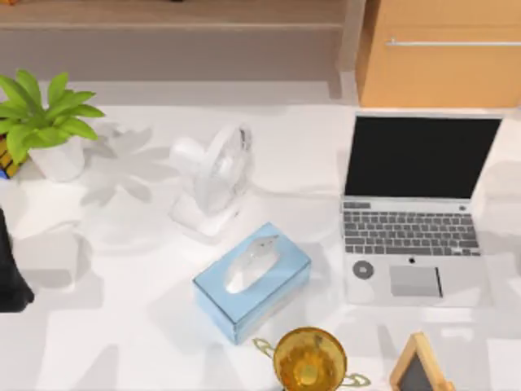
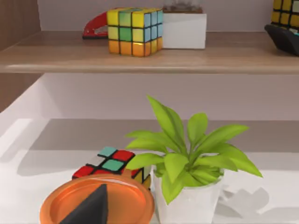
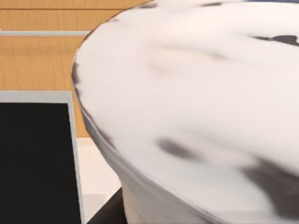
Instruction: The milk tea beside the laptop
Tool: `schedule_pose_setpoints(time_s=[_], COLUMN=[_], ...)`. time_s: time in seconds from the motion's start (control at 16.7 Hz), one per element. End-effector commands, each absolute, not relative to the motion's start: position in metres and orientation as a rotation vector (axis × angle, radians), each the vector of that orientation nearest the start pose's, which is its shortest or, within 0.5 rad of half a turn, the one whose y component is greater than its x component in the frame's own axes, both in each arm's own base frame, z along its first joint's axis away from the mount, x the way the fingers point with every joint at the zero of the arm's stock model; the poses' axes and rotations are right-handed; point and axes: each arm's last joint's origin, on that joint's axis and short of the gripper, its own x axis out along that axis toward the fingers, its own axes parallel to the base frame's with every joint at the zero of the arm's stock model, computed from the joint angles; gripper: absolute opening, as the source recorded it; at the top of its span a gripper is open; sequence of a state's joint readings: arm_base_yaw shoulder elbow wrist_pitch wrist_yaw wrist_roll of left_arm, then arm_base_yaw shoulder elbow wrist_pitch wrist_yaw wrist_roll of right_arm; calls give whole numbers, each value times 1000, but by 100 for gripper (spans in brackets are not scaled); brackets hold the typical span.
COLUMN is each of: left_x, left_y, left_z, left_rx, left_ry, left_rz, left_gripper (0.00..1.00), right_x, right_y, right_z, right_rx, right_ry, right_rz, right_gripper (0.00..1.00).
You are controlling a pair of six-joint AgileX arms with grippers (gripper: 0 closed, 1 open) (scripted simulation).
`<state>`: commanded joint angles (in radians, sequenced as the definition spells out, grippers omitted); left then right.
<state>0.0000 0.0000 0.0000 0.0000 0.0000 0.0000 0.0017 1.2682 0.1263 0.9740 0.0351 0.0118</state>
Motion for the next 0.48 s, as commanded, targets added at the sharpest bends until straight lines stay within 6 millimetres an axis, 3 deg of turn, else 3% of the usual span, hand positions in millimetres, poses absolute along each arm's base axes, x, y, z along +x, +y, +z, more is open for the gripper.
schedule_pose_setpoints(time_s=[0.48], left_x=[106], left_y=[-1], left_z=[160], left_rx=[0], left_ry=[0], left_rz=[0], left_gripper=[100], right_x=[205], right_y=[0], right_z=[126], right_rx=[-7], right_ry=[119], right_rz=[-21], right_gripper=[0])
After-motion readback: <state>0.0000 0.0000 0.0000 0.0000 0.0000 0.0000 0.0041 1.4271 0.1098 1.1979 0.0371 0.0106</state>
